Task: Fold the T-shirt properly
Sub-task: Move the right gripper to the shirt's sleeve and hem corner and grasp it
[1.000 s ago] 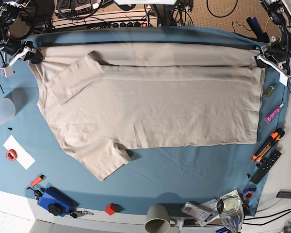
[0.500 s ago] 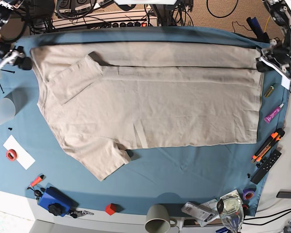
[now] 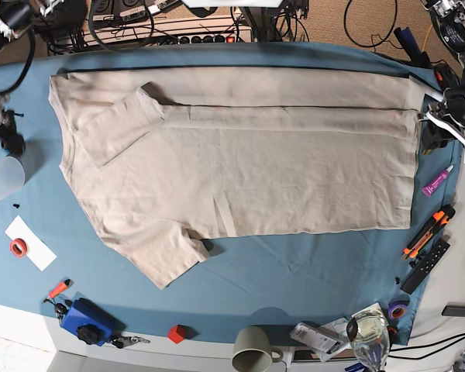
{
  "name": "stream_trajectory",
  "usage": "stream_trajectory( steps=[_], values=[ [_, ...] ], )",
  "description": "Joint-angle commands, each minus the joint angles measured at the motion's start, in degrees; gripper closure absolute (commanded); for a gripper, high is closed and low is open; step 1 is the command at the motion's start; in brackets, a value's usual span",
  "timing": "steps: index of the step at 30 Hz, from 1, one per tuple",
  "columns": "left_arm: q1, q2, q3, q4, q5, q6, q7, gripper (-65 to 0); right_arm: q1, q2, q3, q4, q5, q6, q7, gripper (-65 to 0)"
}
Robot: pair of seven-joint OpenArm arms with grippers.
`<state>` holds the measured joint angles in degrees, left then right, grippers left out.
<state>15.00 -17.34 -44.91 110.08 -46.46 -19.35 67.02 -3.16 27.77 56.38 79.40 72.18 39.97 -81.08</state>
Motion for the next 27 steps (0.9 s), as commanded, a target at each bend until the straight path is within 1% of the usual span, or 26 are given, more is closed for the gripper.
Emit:
stream_trajectory(
  steps=[1,2,5,7,8,10,12,13,17,20,23,25,27],
  values=[
    [-0.5,-1.0,-0.3,1.0,-1.6,-0.3,-1.0,-12.6,1.9,1.9,-0.5,0.9,-0.8,0.0,2.2,-12.4],
    [-0.6,-1.0,-0.3,1.0,-1.9,-0.6,-1.0,-12.6,3.2,2.0,-1.7,0.9,-3.9,0.0,4.1,-12.4],
    [-0.6,-1.0,-0.3,1.0,-4.0,-4.7,-0.9,-12.6,6.9,2.6,-7.8,0.9,-13.9,0.0,10.4,-12.4],
    [-0.6,-1.1,-0.3,1.0,-4.6,-6.1,-0.8,-12.6,9.6,2.7,-12.8,0.9,-19.1,0.0,13.2,-12.6],
    [-0.6,-1.0,-0.3,1.0,-4.7,-6.3,-0.8,-12.6,11.0,2.7,-15.2,0.9,-21.4,0.0,14.3,-13.1],
    [-0.6,-1.1,-0.3,1.0,-4.8,-6.2,-0.8,-12.6,14.1,2.7,-20.0,0.9,-26.1,0.0,16.0,-19.9],
    [-0.6,-1.1,-0.3,1.0,-4.8,-6.2,-0.5,-12.6,17.4,2.5,-24.4,0.9,-32.0,0.0,17.9,-26.9],
    [-0.6,-1.0,-0.3,1.0,-4.8,-6.2,-0.5,-12.6,19.0,2.5,-26.7,0.8,-35.0,0.0,18.9,-28.8],
    [-0.6,-1.0,-0.3,1.0,-4.8,-6.2,-0.4,-12.6,24.3,2.5,-34.9,0.7,-44.0,0.0,22.8,-29.2],
    [-0.6,-1.0,-0.3,1.0,-4.8,-6.2,-0.4,-12.6,26.9,2.4,-39.8,0.7,-49.1,-4.4,23.5,-29.1],
    [-0.6,-0.6,-0.2,1.0,-4.8,-6.3,-0.4,-12.6,27.3,2.4,-43.0,0.3,-53.3,-5.5,26.6,-29.1],
    [-0.5,-0.4,-0.2,1.0,-4.8,-6.3,-0.4,-12.6,27.4,2.4,-44.3,-2.7,-53.8,-6.4,28.8,-29.1],
    [-0.6,-0.4,-0.2,1.0,-4.8,-6.3,-0.4,-12.6,28.1,2.4,-44.9,-8.3,-53.7,-6.4,32.0,-29.1]
  ],
)
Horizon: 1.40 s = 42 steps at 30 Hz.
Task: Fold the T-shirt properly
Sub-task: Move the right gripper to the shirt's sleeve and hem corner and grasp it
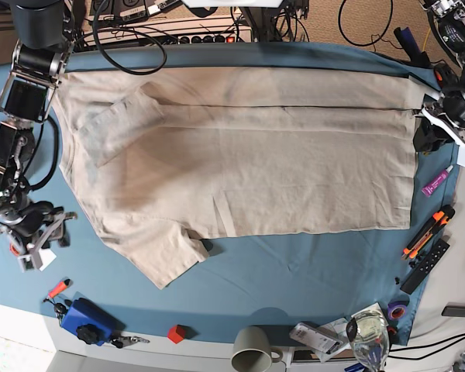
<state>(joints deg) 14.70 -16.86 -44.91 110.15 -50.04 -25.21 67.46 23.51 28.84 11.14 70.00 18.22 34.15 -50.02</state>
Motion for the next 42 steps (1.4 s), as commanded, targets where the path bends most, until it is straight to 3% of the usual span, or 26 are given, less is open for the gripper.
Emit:
stream_trajectory(
  steps=[1,6,8,16,25,28,31,34,38,42],
  values=[
    [-0.2,-0.9,-0.2,0.9,-1.2,-0.4,-0.9,-12.6,2.0,1.3,0.3,-2.0,0.2,-0.6,3.0,-29.1],
    [-0.2,-0.9,-0.2,0.9,-1.2,-0.4,-0.9,-12.6,5.3,1.2,0.3,-13.6,0.3,-0.2,10.6,-29.1],
    [-0.2,-0.9,-0.2,0.9,-1.2,-0.4,-1.1,-12.6,6.3,1.1,0.3,-15.6,0.3,1.6,12.1,-29.1],
    [-0.3,-0.9,-0.2,0.9,-1.2,-0.4,-1.1,-12.6,7.3,-2.0,0.2,-17.2,-0.7,2.0,13.6,-29.1],
    [-0.3,-0.9,-0.2,0.9,-1.2,-0.4,-1.1,-12.6,8.6,-4.6,0.1,-28.5,-1.8,1.8,15.1,-29.1],
    [-0.3,-0.9,-0.2,0.9,-1.2,-0.4,-1.1,-12.6,8.7,-4.5,0.1,-28.5,-1.2,2.5,11.2,-28.9],
    [-0.3,-0.9,-0.2,0.9,-1.2,-0.4,-1.3,-12.6,8.9,-4.5,0.1,-28.5,3.1,4.5,3.9,-28.1],
    [-0.6,-0.9,-0.2,0.9,-1.2,-0.4,-1.5,-12.6,8.9,-4.5,0.1,-28.5,6.0,4.9,-1.2,-18.9],
    [-0.6,-0.9,-0.2,0.9,-1.2,-0.3,-1.5,-12.6,8.9,-4.1,0.1,-28.4,6.8,4.8,-2.3,-2.6],
    [-0.6,-0.9,-0.2,0.9,-1.2,-0.4,-1.5,-12.6,8.9,-3.2,0.1,-28.3,11.0,4.6,-7.3,-1.0]
  ],
)
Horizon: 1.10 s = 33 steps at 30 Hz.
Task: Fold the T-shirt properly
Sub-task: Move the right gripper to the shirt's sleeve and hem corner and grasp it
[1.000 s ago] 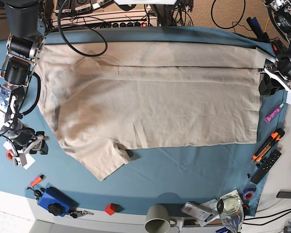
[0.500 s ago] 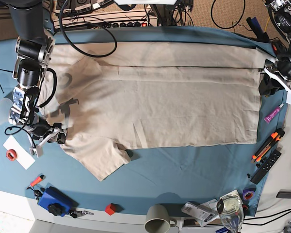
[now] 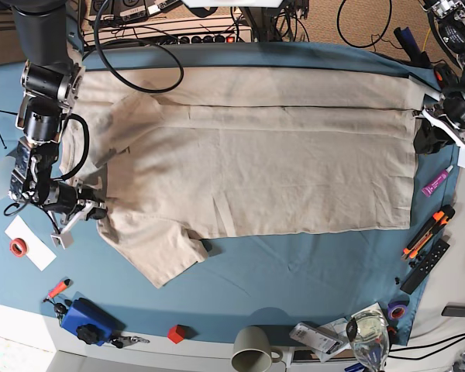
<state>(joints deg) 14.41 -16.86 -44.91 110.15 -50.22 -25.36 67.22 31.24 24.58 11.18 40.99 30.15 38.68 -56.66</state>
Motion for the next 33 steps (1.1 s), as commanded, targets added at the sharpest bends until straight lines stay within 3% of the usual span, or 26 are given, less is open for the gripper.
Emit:
stream_trajectory(
  steps=[1,15,26,33],
  values=[
    [-0.3,-0.9,-0.2,0.9,-1.0,-0.2,-1.2,-12.6,1.2,1.4,0.2,0.7,0.8,0.1,-2.3,-1.0],
    [-0.3,-0.9,-0.2,0.9,-1.0,-0.2,-1.2,-12.6,-1.6,7.5,0.2,2.7,27.1,1.3,-17.6,0.0],
    [-0.3,-0.9,-0.2,0.9,-1.0,-0.2,-1.2,-12.6,-21.9,7.3,10.9,30.6,30.3,1.3,-19.6,0.0],
    [-0.3,-0.9,-0.2,0.9,-1.0,-0.2,-1.2,-12.6,-22.6,7.3,12.9,35.5,30.2,1.3,-18.8,0.0]
  ],
)
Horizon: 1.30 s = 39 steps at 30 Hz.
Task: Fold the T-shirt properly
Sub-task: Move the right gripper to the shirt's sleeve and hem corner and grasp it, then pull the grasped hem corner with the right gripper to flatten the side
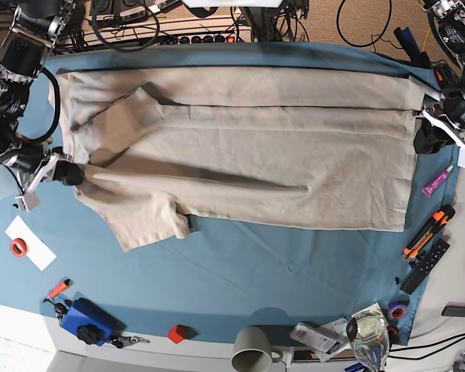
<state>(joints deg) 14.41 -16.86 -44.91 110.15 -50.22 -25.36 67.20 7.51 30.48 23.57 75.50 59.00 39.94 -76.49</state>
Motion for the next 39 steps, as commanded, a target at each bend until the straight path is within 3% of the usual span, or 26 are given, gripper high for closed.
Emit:
stream_trajectory(
  steps=[1,4,6,11,14,16,19,26,32,36,39],
  values=[
    [-0.3,-0.9,-0.2,0.9,-1.0,-0.2,-1.2,-12.6,1.2,1.4,0.5,0.9,1.2,0.1,1.0,-2.8],
    [-0.3,-0.9,-0.2,0.9,-1.0,-0.2,-1.2,-12.6,1.1,1.4,0.5,0.9,1.0,0.1,0.9,-18.7],
    [-0.3,-0.9,-0.2,0.9,-1.0,-0.2,-1.2,-12.6,1.0,1.5,0.5,0.9,1.0,0.1,0.2,-22.6],
    [-0.3,-0.9,-0.2,0.9,-0.9,-0.2,-1.2,-12.6,1.8,1.6,1.2,1.0,2.8,0.1,1.7,-22.6],
    [-0.5,-0.9,-0.2,0.9,-0.7,-1.1,-1.6,-13.3,4.5,1.5,1.3,0.9,-3.7,0.1,7.3,-22.6],
    [-0.5,-0.9,-0.1,0.9,1.0,-3.5,-3.5,-20.6,7.1,1.4,1.2,0.7,-7.9,0.1,9.4,-22.6],
    [-0.5,-0.9,1.1,0.9,3.8,-2.1,-6.3,-29.8,10.8,1.4,1.1,-0.7,-9.7,0.1,11.0,-22.6],
    [-2.0,-0.9,2.4,0.9,4.2,-1.3,-5.5,-29.9,19.4,0.3,-2.2,-13.1,-11.3,0.1,16.3,-22.6],
    [-2.0,-0.9,2.4,0.9,4.2,-1.3,-5.5,-29.9,24.7,-0.4,-12.9,-23.1,-18.4,0.1,23.2,-22.6],
    [-2.1,-0.9,2.4,0.9,3.9,-1.3,-5.5,-29.9,26.0,-3.2,-18.1,-26.4,-27.5,-2.0,28.8,-22.6],
    [-2.1,-0.9,2.4,0.9,4.0,-1.3,-5.5,-29.9,25.9,-5.5,-19.0,-27.7,-29.0,-2.5,30.5,-22.6]
  ],
)
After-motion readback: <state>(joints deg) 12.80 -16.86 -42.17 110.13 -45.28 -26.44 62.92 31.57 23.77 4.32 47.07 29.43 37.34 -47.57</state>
